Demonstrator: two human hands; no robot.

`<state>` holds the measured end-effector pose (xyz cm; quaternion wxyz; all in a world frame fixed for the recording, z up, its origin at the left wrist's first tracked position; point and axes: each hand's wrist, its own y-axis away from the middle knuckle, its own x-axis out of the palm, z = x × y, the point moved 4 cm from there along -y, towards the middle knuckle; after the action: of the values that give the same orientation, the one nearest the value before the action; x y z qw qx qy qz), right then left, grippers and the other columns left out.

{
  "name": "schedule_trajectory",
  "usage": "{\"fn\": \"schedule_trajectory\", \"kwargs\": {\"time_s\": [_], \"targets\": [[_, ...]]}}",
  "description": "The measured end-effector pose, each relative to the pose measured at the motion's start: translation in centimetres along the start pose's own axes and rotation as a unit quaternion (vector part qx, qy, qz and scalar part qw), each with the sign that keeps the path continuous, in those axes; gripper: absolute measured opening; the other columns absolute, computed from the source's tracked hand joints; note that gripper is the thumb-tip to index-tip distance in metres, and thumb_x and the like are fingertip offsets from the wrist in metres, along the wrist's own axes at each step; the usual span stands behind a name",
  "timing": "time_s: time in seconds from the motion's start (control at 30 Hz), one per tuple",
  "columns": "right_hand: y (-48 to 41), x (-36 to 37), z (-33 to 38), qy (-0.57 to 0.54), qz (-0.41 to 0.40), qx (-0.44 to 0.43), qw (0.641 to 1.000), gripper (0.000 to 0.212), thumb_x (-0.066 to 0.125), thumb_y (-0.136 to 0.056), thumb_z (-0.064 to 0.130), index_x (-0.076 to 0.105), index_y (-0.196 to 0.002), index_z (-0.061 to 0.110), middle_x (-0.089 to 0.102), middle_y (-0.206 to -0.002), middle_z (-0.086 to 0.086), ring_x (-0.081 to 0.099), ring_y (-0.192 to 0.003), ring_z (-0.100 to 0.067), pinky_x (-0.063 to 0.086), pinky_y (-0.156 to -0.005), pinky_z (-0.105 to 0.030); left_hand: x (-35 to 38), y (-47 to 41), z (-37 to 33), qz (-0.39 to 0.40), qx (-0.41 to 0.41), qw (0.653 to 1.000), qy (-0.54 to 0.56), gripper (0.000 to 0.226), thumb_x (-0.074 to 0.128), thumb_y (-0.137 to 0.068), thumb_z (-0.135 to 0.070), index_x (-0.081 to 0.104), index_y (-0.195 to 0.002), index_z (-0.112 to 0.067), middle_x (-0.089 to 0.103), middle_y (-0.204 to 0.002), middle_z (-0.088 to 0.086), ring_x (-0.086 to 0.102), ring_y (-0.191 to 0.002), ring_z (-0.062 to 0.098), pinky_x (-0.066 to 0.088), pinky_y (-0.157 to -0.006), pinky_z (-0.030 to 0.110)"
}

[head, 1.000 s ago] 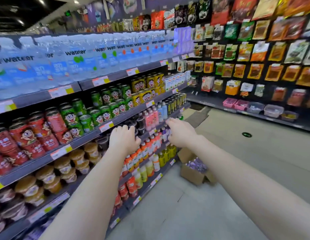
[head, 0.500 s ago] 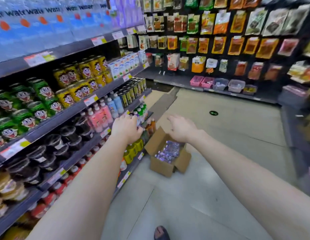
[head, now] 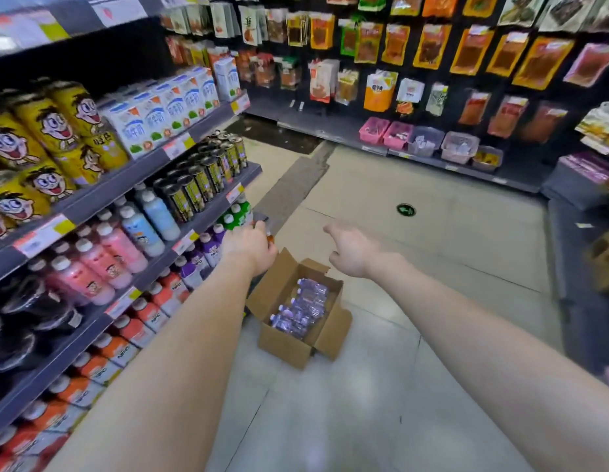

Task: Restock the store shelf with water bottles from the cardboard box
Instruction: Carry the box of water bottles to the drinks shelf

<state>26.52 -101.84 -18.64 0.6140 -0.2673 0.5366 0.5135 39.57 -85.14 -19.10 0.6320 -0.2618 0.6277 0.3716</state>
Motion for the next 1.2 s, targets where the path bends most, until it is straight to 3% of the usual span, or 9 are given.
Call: {"fn": "schedule_trajectory", "kwargs": {"time_s": [0.13, 0.3, 0.47, 0.6, 0.83, 0.93, 1.03, 1.2], "targets": [[-7.0, -0.3, -4.4, 0.01, 0.027, -0.021, 0.999, 0.065, 0.052, -0.095, 0.014, 0.033, -0.157, 0.016, 0.049, -0.149, -0.016, 0.05, -0.132, -0.04, 0.047, -0.104, -0.047, 1.1, -7.1, -2.7, 0.017, -0.036, 0.999, 0.013, 0.046, 0.042, -0.104, -0.047, 0.048, -0.131, -0.011, 0.063, -0.128, 0.018, 0.059, -0.119, 0.038, 0.046, -0.092, 0.044], [-16.6, -0.5, -8.4, 0.067, 0.073, -0.079, 0.992, 0.063, 0.053, -0.098, 0.017, 0.032, -0.157, 0.018, 0.051, -0.148, -0.016, 0.054, -0.129, -0.038, 0.05, -0.101, -0.043, 3.2, -14.4, -5.5, 0.044, -0.11, 0.99, 0.079, 0.057, 0.041, -0.102, -0.046, 0.038, -0.15, -0.015, 0.058, -0.136, 0.017, 0.055, -0.125, 0.038, 0.046, -0.096, 0.046], [-25.2, 0.6, -9.5, 0.097, 0.129, -0.153, 0.975, 0.057, 0.051, -0.096, 0.017, 0.04, -0.152, 0.018, 0.056, -0.143, -0.011, 0.057, -0.126, -0.035, 0.051, -0.097, -0.041, 7.6, -17.2, -5.6, 0.108, -0.197, 0.967, 0.123, 0.055, 0.043, -0.102, -0.045, 0.038, -0.147, -0.014, 0.057, -0.135, 0.019, 0.055, -0.123, 0.04, 0.046, -0.095, 0.047], [-29.9, 3.4, -9.4, 0.087, 0.169, -0.162, 0.968, 0.049, 0.047, -0.097, 0.018, 0.047, -0.146, 0.015, 0.056, -0.144, -0.011, 0.057, -0.128, -0.035, 0.05, -0.103, -0.043, 10.7, -18.1, -4.5, 0.149, -0.23, 0.953, 0.132, 0.056, 0.045, -0.101, -0.043, 0.037, -0.15, -0.016, 0.055, -0.14, 0.02, 0.054, -0.126, 0.041, 0.045, -0.099, 0.047], [-37.4, 11.5, -8.1, 0.119, 0.245, -0.17, 0.947, 0.036, 0.053, -0.096, 0.022, 0.05, -0.13, 0.011, 0.064, -0.123, -0.016, 0.063, -0.113, -0.038, 0.053, -0.092, -0.042, 19.3, -21.1, 0.1, 0.171, -0.354, 0.89, 0.232, 0.052, 0.043, -0.103, -0.043, 0.04, -0.144, -0.013, 0.053, -0.139, 0.02, 0.054, -0.126, 0.041, 0.046, -0.096, 0.05], [-39.5, 14.6, -7.9, 0.13, 0.28, -0.159, 0.938, 0.04, 0.055, -0.095, 0.022, 0.044, -0.133, 0.015, 0.066, -0.117, -0.015, 0.064, -0.106, -0.037, 0.056, -0.09, -0.046, 22.6, -21.6, 0.7, 0.192, -0.376, 0.872, 0.247, 0.048, 0.043, -0.103, -0.041, 0.04, -0.141, -0.013, 0.054, -0.139, 0.02, 0.052, -0.128, 0.041, 0.043, -0.097, 0.05], [-42.2, 17.7, -8.2, 0.136, 0.304, -0.137, 0.933, 0.047, 0.057, -0.097, 0.026, 0.039, -0.14, 0.019, 0.066, -0.114, -0.013, 0.064, -0.103, -0.034, 0.056, -0.088, -0.045, 26.3, -22.4, 0.9, 0.237, -0.396, 0.849, 0.256, 0.059, 0.041, -0.103, -0.041, 0.03, -0.155, -0.016, 0.048, -0.148, 0.02, 0.049, -0.134, 0.042, 0.043, -0.105, 0.051], [-48.6, 24.8, -9.9, 0.145, 0.351, -0.115, 0.918, 0.064, 0.059, -0.095, 0.025, 0.033, -0.154, 0.021, 0.063, -0.132, -0.012, 0.061, -0.119, -0.035, 0.053, -0.097, -0.044, 33.3, -25.6, 2.1, 0.275, -0.443, 0.813, 0.259, 0.064, 0.039, -0.104, -0.044, 0.023, -0.16, -0.017, 0.039, -0.157, 0.018, 0.041, -0.141, 0.041, 0.034, -0.113, 0.051]]}}
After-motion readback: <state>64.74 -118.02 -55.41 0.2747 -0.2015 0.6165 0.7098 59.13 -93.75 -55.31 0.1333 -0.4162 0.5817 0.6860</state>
